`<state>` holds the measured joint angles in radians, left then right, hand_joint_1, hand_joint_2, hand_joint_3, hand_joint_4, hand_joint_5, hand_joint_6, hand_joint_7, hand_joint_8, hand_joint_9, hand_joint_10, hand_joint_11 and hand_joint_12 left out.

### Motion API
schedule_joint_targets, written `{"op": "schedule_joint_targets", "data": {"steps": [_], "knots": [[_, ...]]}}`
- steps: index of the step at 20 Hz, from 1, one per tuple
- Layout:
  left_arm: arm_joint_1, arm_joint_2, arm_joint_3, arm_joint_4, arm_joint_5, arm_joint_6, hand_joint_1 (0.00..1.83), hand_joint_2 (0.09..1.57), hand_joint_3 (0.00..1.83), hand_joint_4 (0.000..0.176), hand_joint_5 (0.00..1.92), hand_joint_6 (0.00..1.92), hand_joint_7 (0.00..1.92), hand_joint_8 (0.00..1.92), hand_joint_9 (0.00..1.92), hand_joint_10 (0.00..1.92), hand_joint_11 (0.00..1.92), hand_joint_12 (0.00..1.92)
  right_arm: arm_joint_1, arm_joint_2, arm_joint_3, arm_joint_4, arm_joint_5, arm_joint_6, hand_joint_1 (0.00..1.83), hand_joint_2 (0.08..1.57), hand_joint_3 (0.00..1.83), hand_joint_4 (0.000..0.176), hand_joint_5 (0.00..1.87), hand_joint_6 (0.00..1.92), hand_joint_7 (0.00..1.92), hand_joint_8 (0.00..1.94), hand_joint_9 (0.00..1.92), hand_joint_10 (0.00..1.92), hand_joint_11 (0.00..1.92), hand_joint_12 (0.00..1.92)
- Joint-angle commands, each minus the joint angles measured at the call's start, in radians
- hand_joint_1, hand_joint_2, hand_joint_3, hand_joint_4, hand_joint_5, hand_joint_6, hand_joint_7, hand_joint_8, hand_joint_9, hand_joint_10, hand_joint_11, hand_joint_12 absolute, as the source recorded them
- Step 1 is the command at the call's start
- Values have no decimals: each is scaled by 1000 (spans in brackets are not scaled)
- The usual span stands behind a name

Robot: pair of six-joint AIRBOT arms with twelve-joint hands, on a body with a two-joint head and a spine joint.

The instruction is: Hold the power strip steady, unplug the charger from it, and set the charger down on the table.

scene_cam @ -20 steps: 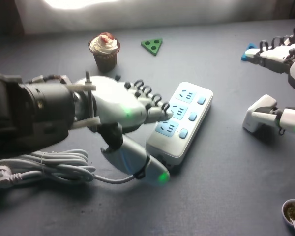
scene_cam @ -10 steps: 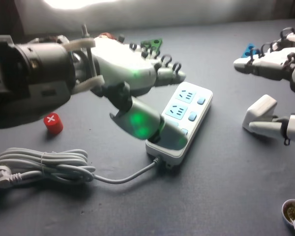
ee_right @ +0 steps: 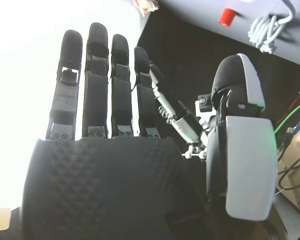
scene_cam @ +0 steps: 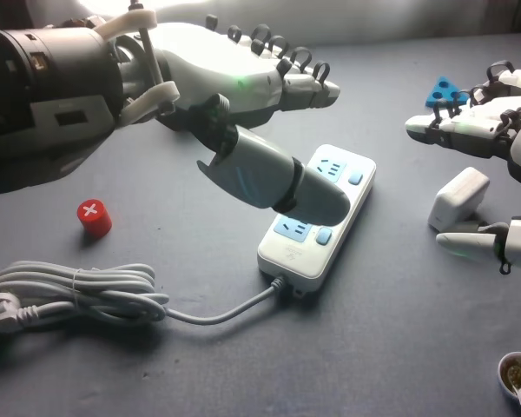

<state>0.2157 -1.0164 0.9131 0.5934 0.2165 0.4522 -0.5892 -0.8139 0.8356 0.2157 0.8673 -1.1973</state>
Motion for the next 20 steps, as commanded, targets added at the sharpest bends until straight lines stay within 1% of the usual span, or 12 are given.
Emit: {"op": "schedule_joint_targets", "data": {"steps": [1, 5, 7, 8, 10, 12, 17, 19, 20], "knots": [[-16, 2, -3, 11, -77, 2, 0, 973, 0, 0, 24, 3, 44, 4, 32, 4, 11, 7, 6, 13, -5, -6, 116, -1, 548, 1064, 0, 0, 402, 3, 503, 3, 564, 4, 203, 789], [-16, 2, -6, 11, -82, 2, 0, 980, 2, 0, 21, 1, 38, 0, 29, 1, 7, 5, 5, 14, -5, 0, 115, -5, 513, 1090, 8, 0, 383, 2, 493, 2, 550, 4, 194, 776], [-16, 2, -7, 11, -84, 2, 0, 977, 1, 0, 22, 1, 42, 2, 32, 2, 10, 7, 3, 13, -3, 1, 115, -5, 547, 1089, 3, 0, 383, 4, 490, 2, 551, 3, 193, 783], [-16, 3, -7, 11, -85, 2, 0, 978, 1, 0, 24, 2, 42, 2, 33, 2, 15, 9, 2, 13, -2, 1, 115, -5, 508, 1108, 10, 0, 356, 3, 468, 1, 534, 1, 179, 783], [-16, 5, -6, 14, -89, 2, 0, 974, 0, 0, 7, 0, 30, 0, 25, 0, 13, 8, 2, 11, -1, 1, 115, -13, 514, 1100, 1, 0, 379, 2, 495, 2, 568, 3, 222, 759], [-16, 6, -5, 19, -89, 3, 0, 977, 1, 0, 4, 1, 28, 2, 23, 3, 8, 6, 0, 11, -1, 1, 115, -14, 468, 1117, 5, 0, 363, 0, 472, 0, 558, 0, 218, 741], [-15, 8, -1, 24, -89, 3, 0, 978, 0, 0, 12, 3, 36, 3, 29, 4, 18, 11, -8, 9, 0, 1, 115, -14, 558, 1088, 0, 0, 415, 12, 517, 10, 586, 7, 243, 754], [-15, 13, -1, 27, -89, 3, 0, 975, 0, 0, 8, 0, 33, 2, 28, 3, 19, 12, -10, 9, 0, 1, 115, -14, 554, 1087, 0, 0, 408, 6, 508, 4, 583, 5, 241, 754], [-14, 15, -2, 29, -89, 3, 0, 981, 2, 0, 2, 0, 30, 0, 22, 0, 11, 8, -10, 9, 0, 1, 115, -14, 524, 1103, 3, 0, 389, 1, 488, 1, 569, 1, 224, 752]]}}
